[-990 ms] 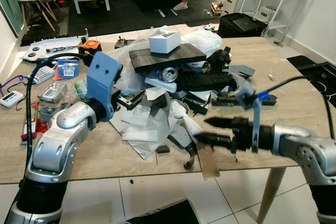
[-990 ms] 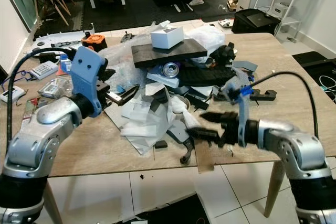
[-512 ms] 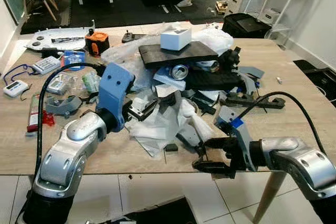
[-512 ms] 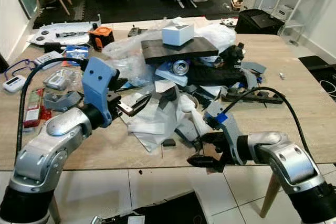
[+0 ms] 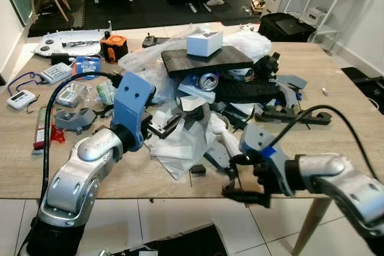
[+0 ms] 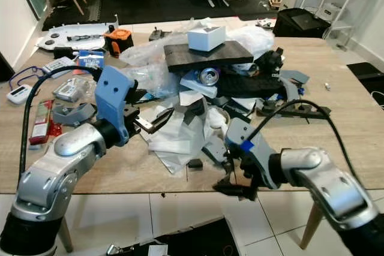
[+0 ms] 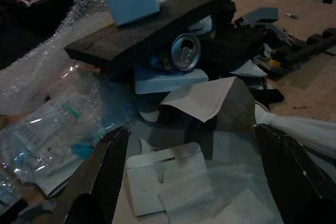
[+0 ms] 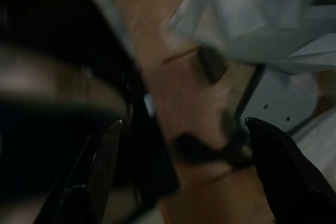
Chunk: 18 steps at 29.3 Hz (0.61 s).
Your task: Picking trash to rubbish bin
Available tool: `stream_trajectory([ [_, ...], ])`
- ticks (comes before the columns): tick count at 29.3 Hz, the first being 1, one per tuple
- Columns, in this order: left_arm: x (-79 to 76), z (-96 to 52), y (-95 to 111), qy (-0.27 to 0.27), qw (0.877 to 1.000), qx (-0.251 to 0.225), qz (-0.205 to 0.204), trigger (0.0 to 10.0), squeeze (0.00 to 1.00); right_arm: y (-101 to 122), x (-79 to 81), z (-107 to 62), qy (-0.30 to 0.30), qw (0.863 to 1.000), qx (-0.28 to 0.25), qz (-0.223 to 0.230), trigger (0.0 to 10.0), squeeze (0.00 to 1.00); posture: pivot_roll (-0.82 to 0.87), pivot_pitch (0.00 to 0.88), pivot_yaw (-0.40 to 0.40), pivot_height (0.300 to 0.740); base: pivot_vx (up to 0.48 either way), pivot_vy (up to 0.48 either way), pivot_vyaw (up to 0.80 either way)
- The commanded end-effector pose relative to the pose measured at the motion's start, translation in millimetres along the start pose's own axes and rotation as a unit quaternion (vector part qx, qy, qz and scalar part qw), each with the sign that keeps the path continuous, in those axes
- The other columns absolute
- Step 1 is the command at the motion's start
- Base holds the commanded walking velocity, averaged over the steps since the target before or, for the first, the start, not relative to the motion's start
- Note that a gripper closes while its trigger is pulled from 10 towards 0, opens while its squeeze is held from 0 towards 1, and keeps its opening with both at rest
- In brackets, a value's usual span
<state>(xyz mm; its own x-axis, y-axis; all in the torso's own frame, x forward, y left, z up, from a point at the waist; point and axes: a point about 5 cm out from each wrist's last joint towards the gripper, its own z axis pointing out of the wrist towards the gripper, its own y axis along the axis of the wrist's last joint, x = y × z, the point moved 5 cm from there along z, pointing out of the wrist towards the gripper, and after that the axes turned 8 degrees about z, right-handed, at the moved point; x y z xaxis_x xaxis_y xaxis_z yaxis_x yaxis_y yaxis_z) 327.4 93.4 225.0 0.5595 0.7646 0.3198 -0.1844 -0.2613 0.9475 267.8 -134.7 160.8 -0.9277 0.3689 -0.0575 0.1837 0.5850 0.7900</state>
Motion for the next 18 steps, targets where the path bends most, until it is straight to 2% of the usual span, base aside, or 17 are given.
stream_trajectory([
  [1, -0.6, 0.3, 0.2, -0.004, 1.000, 0.004, 0.009, 10.0, 0.00, -3.3, 9.3, 3.7, 0.019, 0.999, 0.016, -0.025, 10.0, 1.00, 0.18, 0.098, 0.027, 0.740, 0.000, 0.000, 0.00],
  [10, -0.6, 0.0, -0.3, -0.002, 1.000, 0.005, 0.010, 10.0, 0.00, -11.4, -1.4, 13.3, -0.022, 0.997, 0.032, -0.068, 10.0, 1.00, 0.18, 0.097, 0.024, 0.740, 0.000, 0.000, 0.00],
  [14, -0.2, -0.1, -0.4, -0.001, 1.000, 0.006, 0.011, 10.0, 0.00, -12.2, -1.9, 15.3, -0.021, 0.996, 0.032, -0.078, 10.0, 1.00, 0.18, 0.099, 0.025, 0.740, 0.000, 0.000, 0.00],
  [18, 0.3, -0.1, -0.6, -0.001, 1.000, 0.007, 0.012, 10.0, 0.00, -20.0, -6.0, 15.7, -0.028, 0.993, 0.053, -0.097, 10.0, 1.00, 0.18, 0.099, 0.025, 0.740, 0.000, 0.000, 0.00],
])
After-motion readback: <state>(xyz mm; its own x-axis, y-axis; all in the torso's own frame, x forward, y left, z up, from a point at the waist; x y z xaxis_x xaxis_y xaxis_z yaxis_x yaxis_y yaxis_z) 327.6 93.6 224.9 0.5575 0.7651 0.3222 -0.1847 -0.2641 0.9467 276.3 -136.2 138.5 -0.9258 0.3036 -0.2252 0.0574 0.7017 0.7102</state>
